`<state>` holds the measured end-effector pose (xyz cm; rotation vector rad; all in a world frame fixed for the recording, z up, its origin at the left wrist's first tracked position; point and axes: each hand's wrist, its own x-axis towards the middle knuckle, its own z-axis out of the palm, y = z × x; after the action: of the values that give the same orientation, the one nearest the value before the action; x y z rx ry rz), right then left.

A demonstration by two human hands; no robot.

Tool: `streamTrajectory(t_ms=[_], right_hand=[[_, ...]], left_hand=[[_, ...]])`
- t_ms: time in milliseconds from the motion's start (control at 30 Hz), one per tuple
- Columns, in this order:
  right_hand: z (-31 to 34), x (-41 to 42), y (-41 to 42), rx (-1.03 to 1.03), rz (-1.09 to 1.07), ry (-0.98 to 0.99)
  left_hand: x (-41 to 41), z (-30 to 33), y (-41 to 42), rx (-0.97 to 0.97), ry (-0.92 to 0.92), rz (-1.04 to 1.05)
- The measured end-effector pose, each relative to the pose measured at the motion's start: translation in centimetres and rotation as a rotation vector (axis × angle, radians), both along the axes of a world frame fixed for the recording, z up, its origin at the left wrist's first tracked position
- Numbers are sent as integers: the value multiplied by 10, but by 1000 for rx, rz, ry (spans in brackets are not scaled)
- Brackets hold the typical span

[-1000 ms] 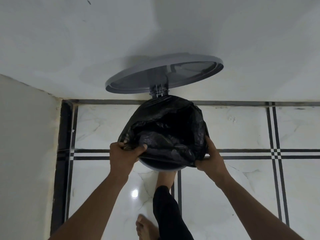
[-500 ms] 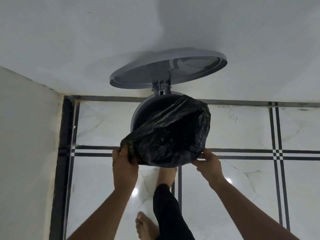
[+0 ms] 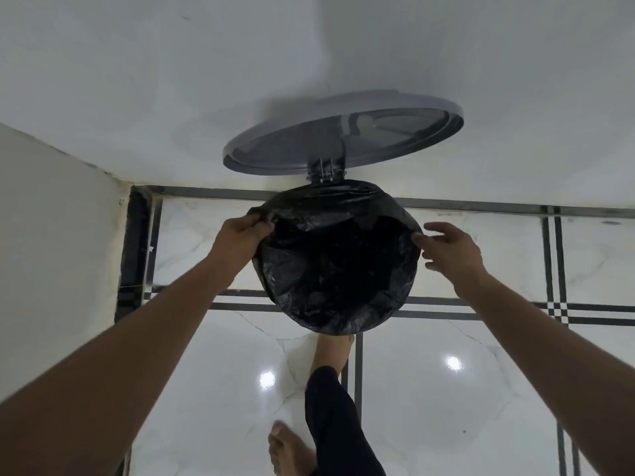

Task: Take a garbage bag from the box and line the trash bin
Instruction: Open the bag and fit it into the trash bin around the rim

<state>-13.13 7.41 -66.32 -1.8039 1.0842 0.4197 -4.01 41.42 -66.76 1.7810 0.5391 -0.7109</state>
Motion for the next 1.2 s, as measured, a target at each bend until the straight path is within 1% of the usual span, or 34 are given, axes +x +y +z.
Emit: streamTrajectory(t_ms=[33,133,167,200,233,300,367,400,467,567,600,633,700,733,767,833,867,900,967,1000,1033,1067,1100,1167,1200], right_hand=[[5,9,2,-73,91,-26],[11,34,8,-193,379,-64],[12,42,11,-224,462,-61],[10,50,13,-242,501,-65],[8,58,14,-245,498,-74],[2,72,14,-155,344,-70],[-1,87,13,-7,204,11],[-3,95,12,40,194,67],[-6,107,10,29,181,145],[-12,116,5,46,133,121],[-15,117,4,72,126,116],[-16,118,4,91,119,125],[-19,120,6,123,79,156],[-20,121,7,131,61,176],[-20,122,8,135,69,195],[-21,121,7,135,87,206],[-22,119,6,159,82,198],[-21,116,6,201,78,176],[-18,111,7,299,108,128],[-19,108,7,307,138,114],[-19,107,9,276,165,104],[-20,106,12,229,184,100],[-17,105,16,176,216,105],[-13,102,24,14,316,123],[-12,98,28,-103,382,105]], left_hand=[[6,0,-5,47,-27,-52],[23,-2,-18,141,-97,-172],[26,-2,-21,206,-115,-217],[30,-3,-23,274,-123,-243],[34,-2,-25,316,-121,-244],[41,-3,-28,286,-96,-184],[49,-5,-29,247,-65,-109],[52,-7,-29,249,-49,-93],[58,-12,-28,268,-9,-84],[64,-18,-25,235,62,-65],[63,-19,-22,250,46,-115],[61,-17,-21,315,-20,-226],[54,-14,-18,466,-214,-482],[50,-13,-17,485,-298,-568],[47,-12,-16,474,-337,-604],[44,-17,-13,449,-340,-618],[45,-22,-10,430,-300,-597],[48,-25,-7,390,-202,-554],[51,-28,5,184,93,-414],[51,-27,11,93,206,-370],[51,-29,15,20,268,-339],[50,-32,19,-36,283,-301],[46,-33,20,-64,257,-246],[35,-27,17,-58,137,-117],[29,-25,16,-70,92,-57]])
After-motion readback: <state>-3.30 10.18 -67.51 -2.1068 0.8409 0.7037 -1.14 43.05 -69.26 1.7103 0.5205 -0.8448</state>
